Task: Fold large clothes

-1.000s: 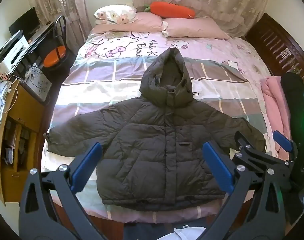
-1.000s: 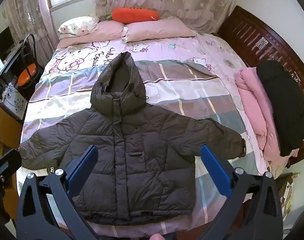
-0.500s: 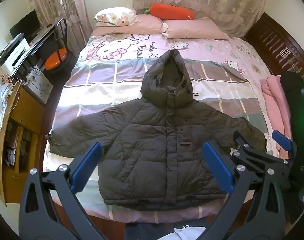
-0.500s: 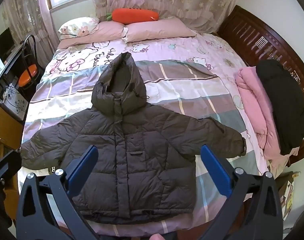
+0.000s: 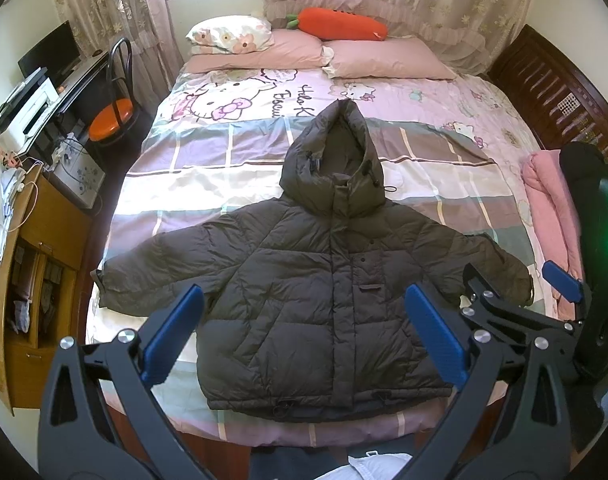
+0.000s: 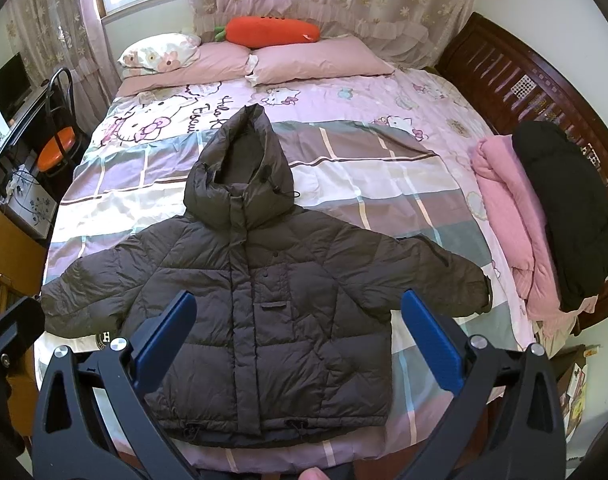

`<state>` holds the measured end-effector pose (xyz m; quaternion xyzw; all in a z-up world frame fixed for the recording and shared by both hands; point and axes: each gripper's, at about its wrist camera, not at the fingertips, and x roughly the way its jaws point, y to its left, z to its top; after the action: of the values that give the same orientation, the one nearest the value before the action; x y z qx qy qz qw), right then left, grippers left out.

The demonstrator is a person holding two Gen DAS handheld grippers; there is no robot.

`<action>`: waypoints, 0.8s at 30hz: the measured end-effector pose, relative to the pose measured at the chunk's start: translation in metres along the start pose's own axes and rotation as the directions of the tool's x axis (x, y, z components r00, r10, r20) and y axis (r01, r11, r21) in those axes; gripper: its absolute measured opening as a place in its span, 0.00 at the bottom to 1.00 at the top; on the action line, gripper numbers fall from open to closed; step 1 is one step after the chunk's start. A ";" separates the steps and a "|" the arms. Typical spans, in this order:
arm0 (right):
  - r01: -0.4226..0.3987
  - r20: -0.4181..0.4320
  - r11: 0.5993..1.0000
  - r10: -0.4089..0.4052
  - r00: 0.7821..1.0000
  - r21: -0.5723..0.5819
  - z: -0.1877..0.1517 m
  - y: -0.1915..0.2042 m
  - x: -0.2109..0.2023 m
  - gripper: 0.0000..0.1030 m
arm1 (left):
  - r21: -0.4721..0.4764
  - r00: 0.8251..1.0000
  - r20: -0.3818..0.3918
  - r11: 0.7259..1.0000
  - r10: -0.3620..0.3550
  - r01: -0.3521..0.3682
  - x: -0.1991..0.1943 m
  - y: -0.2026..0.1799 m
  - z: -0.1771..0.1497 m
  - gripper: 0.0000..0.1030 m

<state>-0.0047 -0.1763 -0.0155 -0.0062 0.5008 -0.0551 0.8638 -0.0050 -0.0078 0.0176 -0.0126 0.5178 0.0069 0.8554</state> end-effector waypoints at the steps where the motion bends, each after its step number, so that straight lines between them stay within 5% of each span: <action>1: -0.001 0.001 1.000 0.001 1.000 -0.001 0.000 -0.001 0.001 0.99 | 0.000 1.000 -0.001 1.000 0.000 0.000 -0.001 0.000 0.000 0.98; 24: -0.001 0.000 1.000 0.001 1.000 -0.001 -0.001 -0.003 0.001 0.99 | -0.001 1.000 0.004 1.000 0.002 -0.002 0.001 0.000 -0.002 0.98</action>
<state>-0.0056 -0.1794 -0.0169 -0.0062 0.5009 -0.0544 0.8638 -0.0059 -0.0079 0.0155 -0.0124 0.5162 0.0080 0.8563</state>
